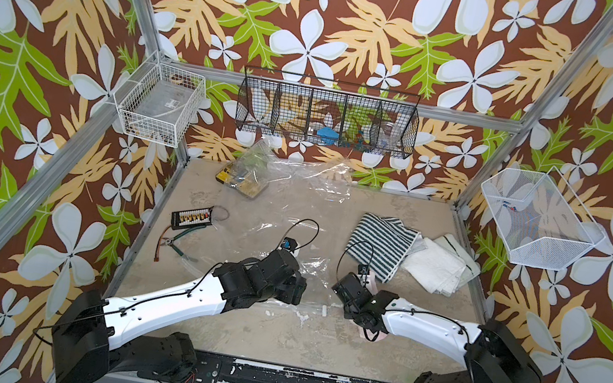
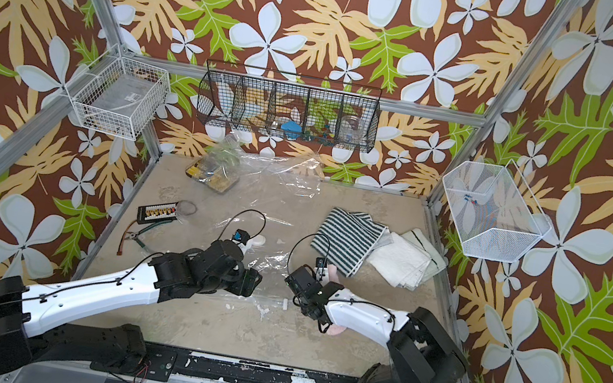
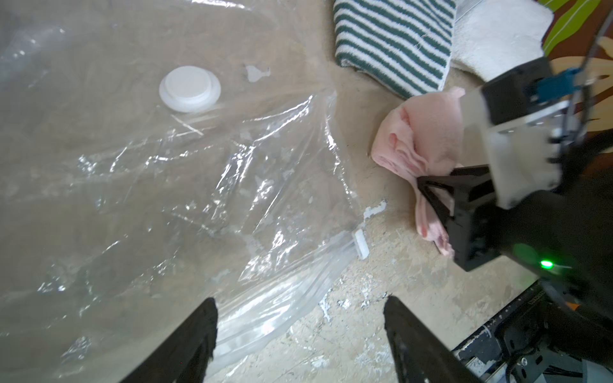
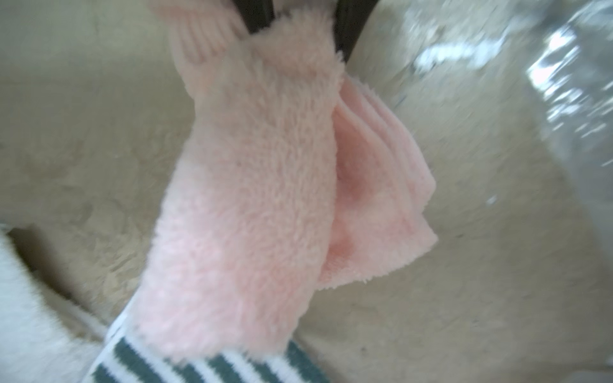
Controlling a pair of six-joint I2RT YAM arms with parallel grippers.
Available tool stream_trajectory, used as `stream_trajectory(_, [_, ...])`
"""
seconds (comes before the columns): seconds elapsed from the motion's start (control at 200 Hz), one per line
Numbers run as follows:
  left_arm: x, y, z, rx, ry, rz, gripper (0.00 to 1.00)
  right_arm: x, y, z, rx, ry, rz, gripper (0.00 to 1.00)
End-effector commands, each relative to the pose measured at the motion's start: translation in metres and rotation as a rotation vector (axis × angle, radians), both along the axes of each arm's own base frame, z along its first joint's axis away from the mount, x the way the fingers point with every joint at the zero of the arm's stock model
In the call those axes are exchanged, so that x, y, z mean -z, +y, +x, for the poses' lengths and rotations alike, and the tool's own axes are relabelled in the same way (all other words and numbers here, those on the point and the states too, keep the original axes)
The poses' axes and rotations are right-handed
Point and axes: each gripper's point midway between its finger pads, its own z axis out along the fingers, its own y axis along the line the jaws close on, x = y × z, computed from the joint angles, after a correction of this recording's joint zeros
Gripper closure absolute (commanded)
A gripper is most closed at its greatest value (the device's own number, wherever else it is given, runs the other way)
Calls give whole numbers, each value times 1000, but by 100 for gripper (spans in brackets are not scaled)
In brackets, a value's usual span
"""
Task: Place the folded towel into the vacuum bag
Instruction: Pick up the towel from the center of the board, then open the vacuum bag at the center of the board.
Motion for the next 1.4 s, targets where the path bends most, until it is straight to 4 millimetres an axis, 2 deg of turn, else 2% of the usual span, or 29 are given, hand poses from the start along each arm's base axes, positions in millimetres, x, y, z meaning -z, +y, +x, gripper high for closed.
stream_trajectory(0.0, [16,23,-15,-65,88,26,16,-18,17,-19,-116,62,102,78])
stream_trajectory(0.065, [24,29,-24,-95,127,4,15,-32,32,-26,-172,55,178,79])
stream_trajectory(0.175, [32,41,-32,-146,152,-21,13,-52,69,-45,-283,50,273,79])
stream_trajectory(0.245, [29,44,-35,-156,152,-50,13,-56,91,-56,-329,59,323,79])
stream_trajectory(0.305, [30,42,-41,-145,178,-79,13,-53,102,-58,-334,77,350,79])
stream_trajectory(0.38, [38,36,-54,-130,256,-125,13,-55,112,-51,-333,61,359,79])
stream_trajectory(0.475, [48,32,-67,-136,322,-208,10,-81,125,-30,-350,-18,327,80])
stream_trajectory(0.55, [47,33,-68,-158,315,-267,7,-101,134,-14,-364,-72,298,80])
stream_trajectory(0.616, [45,30,-64,-169,293,-304,5,-108,145,-3,-373,-81,309,80])
stream_trajectory(0.726, [45,14,-50,-162,259,-356,4,-93,169,10,-400,-46,312,80])
stream_trajectory(0.816, [40,1,-33,-143,190,-387,4,-67,175,21,-385,4,307,80])
stream_trajectory(0.901, [35,-9,-21,-127,135,-398,4,-45,172,24,-378,37,334,80])
stream_trajectory(0.971, [37,-13,-14,-114,110,-377,5,-27,158,23,-378,61,269,81])
stream_trajectory(1.051, [39,-17,-10,-89,93,-327,5,-3,131,21,-374,101,146,81])
stream_trajectory(1.166, [28,-19,-6,-27,63,-243,7,28,75,19,-331,170,-24,82])
stream_trajectory(1.226, [21,-12,-2,-15,30,-172,7,37,50,19,-306,194,-79,83])
stream_trajectory(1.291, [14,-4,0,9,-3,-82,8,37,29,22,-285,186,-140,83])
stream_trajectory(1.336, [12,0,0,35,-15,-28,8,35,21,24,-275,185,-157,84])
stream_trajectory(1.396, [10,0,-2,91,-19,18,8,29,24,25,-300,180,-145,84])
